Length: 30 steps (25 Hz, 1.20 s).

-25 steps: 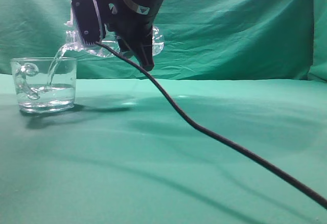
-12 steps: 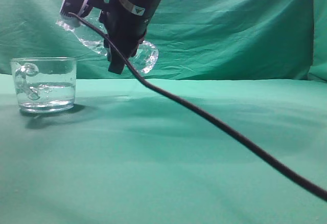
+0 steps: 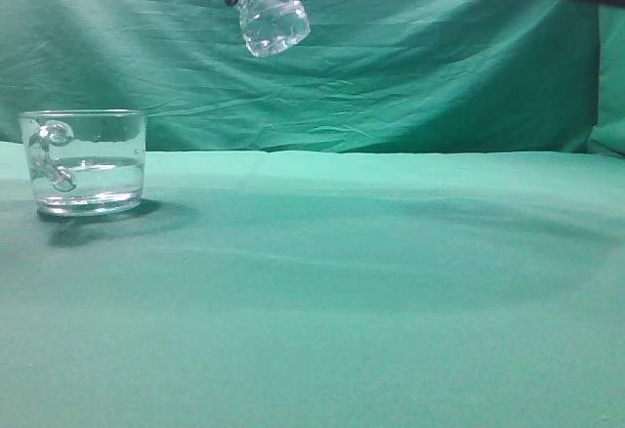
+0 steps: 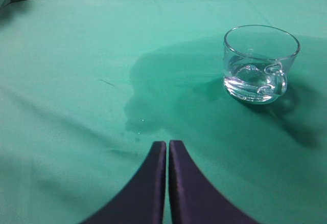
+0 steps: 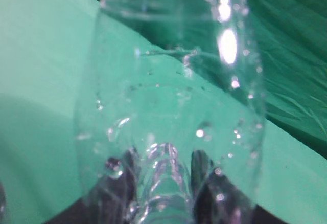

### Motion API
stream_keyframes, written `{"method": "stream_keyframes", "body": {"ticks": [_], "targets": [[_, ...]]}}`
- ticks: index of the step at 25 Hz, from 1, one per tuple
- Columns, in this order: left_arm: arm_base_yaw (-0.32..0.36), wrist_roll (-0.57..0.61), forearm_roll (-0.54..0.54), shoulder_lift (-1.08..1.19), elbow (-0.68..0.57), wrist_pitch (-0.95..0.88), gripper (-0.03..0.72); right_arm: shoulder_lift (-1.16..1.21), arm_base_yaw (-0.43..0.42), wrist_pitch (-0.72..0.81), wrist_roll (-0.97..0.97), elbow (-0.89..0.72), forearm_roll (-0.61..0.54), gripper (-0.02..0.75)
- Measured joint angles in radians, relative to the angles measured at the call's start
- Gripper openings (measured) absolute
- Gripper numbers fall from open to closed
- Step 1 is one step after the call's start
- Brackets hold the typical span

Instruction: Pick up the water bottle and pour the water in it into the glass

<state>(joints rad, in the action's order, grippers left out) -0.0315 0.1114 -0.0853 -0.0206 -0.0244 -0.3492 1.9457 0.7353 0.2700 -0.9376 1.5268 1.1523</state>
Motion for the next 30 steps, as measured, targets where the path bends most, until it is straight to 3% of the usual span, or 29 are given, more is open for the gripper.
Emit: {"method": "stream_keyframes", "body": {"ticks": [6,15,18,24,27,30], "targets": [[0.0,0.0,0.0,0.0,0.0,0.0,0.0,-0.201,-0.123,-0.221,-0.098,-0.244,0.002,0.267],[0.0,0.0,0.0,0.0,0.0,0.0,0.0,-0.337,-0.466,-0.697,-0.097,-0.512,0.024,0.267],[0.0,0.0,0.0,0.0,0.0,0.0,0.0,-0.337,-0.558,-0.825,0.016,-0.59,0.022,0.267],[0.0,0.0,0.0,0.0,0.0,0.0,0.0,-0.337,-0.647,-1.004,0.346,-0.763,-0.143,0.267],[0.0,0.0,0.0,0.0,0.0,0.0,0.0,-0.309,-0.663,-1.067,0.446,-0.821,-0.245,0.267],[0.0,0.0,0.0,0.0,0.0,0.0,0.0,-0.247,-0.667,-1.119,0.491,-0.838,-0.274,0.267]]}}
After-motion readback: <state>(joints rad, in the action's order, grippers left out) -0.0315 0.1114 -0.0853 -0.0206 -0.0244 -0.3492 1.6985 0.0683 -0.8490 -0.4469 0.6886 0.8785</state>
